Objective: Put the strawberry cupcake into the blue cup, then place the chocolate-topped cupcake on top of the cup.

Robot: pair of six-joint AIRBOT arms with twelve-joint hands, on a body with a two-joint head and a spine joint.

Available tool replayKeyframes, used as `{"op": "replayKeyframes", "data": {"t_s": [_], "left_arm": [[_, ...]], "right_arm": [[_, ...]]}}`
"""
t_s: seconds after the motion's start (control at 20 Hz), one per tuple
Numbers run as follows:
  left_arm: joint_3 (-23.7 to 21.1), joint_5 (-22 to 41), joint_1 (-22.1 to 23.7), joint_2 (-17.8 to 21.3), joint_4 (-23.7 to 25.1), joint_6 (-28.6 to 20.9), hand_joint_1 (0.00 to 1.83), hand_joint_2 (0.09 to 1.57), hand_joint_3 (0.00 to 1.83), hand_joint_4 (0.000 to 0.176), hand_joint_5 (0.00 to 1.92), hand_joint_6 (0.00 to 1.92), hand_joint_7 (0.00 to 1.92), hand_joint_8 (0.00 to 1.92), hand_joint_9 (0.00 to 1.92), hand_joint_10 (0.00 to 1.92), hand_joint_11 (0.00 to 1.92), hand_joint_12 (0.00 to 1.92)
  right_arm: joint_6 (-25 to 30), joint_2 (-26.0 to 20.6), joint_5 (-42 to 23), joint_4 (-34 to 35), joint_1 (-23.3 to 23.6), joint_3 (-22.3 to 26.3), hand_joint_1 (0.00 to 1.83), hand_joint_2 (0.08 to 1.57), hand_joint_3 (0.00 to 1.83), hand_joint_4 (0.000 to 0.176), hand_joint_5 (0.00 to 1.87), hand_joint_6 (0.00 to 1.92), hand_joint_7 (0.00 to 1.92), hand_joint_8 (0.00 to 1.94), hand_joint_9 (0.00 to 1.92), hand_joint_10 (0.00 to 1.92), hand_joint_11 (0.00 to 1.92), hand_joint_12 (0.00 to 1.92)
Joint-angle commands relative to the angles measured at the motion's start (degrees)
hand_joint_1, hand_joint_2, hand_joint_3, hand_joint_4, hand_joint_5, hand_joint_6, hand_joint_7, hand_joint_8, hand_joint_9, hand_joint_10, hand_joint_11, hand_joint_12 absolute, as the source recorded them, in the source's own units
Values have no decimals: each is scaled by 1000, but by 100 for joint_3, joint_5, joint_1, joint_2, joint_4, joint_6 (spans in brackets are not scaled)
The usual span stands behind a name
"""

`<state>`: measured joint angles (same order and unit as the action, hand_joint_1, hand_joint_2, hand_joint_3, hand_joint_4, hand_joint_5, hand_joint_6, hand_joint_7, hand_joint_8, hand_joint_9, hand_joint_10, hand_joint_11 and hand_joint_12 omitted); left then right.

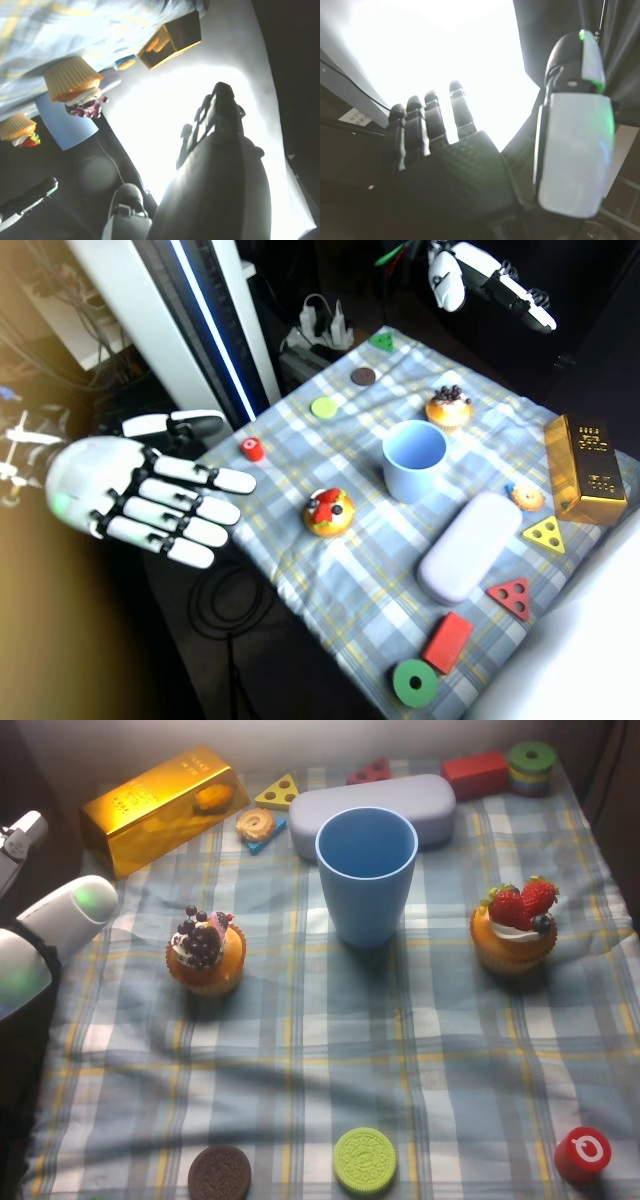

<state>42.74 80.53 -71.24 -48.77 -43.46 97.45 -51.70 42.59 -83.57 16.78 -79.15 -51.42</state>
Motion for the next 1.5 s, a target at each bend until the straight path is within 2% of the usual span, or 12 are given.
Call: {"op": "replayKeyframes", "data": {"t_s": [0.0, 0.3, 0.5, 0.7, 0.75, 0.8, 0.85, 0.9, 1.05, 1.2, 1.35, 1.45], "left_arm": [[41, 673, 32, 27, 184, -42, 0, 903, 23, 77, 59, 3, 3, 1, 0, 0, 0, 0], [52, 617, 42, 12, 187, -42, 0, 891, 5, 104, 60, 2, 0, 0, 0, 0, 0, 0], [59, 622, 41, -3, 181, -42, 0, 915, 11, 79, 79, 7, 0, 0, 0, 0, 0, 0], [68, 624, 40, -8, 181, -42, 0, 930, 14, 50, 69, 1, 4, 1, 0, 0, 0, 0], [69, 623, 40, -17, 181, -42, 0, 910, 4, 79, 67, 0, 7, 3, 0, 0, 0, 0], [69, 618, 39, -19, 180, -42, 0, 883, 0, 99, 77, 4, 17, 6, 0, 0, 0, 0], [67, 608, 41, -19, 181, -42, 0, 910, 5, 56, 98, 12, 31, 11, 0, 0, 0, 0], [68, 608, 41, -20, 181, -42, 0, 892, 0, 78, 98, 11, 35, 11, 0, 0, 0, 0], [79, 602, 42, -38, 182, -42, 0, 894, 0, 78, 102, 8, 29, 5, 0, 0, 0, 0], [79, 594, 42, -52, 183, -42, 0, 907, 2, 61, 95, 3, 27, 3, 0, 0, 0, 0], [83, 595, 42, -65, 183, -42, 0, 903, 0, 56, 98, 3, 29, 3, 0, 0, 0, 0], [84, 597, 42, -63, 183, -42, 0, 909, 2, 59, 101, 4, 32, 3, 0, 0, 0, 0]], "right_arm": [[34, -25, -671, 61, 65, -27, 74, 913, 5, 2, 0, 0, 0, 0, 0, 0, 2, 5], [171, -17, -105, -290, 489, -159, 297, 888, 0, 47, 1, 0, 55, 5, 58, 8, 23, 10], [1052, 299, 560, -825, 1035, -713, 504, 888, 7, 75, 182, 14, 143, 0, 56, 0, 21, 11], [1069, 532, 1392, -1382, 1732, -988, 547, 854, 0, 50, 213, 12, 125, 11, 29, 6, 1, 0], [1079, 603, 1589, -1510, 1874, -1062, 587, 839, 0, 43, 237, 18, 150, 18, 31, 7, 0, 0], [1108, 675, 1769, -1632, 1999, -1135, 602, 825, 0, 58, 238, 14, 134, 8, 16, 1, 9, 4], [1113, 739, 1978, -1776, 2151, -1192, 619, 815, 0, 68, 234, 10, 121, 1, 2, 0, 1, 0], [1113, 800, 2233, -1945, 2301, -1263, 657, 796, 0, 57, 246, 5, 192, 8, 5, 1, 0, 0], [1113, 842, 2552, -2135, 2445, -1346, 649, 780, 1, 45, 268, 1, 375, 17, 138, 17, 5, 2], [1113, 912, 2838, -2270, 2554, -1437, 637, 753, 0, 76, 306, 11, 424, 2, 168, 7, 0, 0], [1113, 1071, 3020, -2303, 2606, -1581, 649, 794, 3, 57, 360, 9, 537, 13, 244, 10, 0, 0], [1113, 1186, 3058, -2301, 2646, -1665, 636, 785, 0, 74, 387, 4, 604, 5, 260, 0, 0, 0]]}}
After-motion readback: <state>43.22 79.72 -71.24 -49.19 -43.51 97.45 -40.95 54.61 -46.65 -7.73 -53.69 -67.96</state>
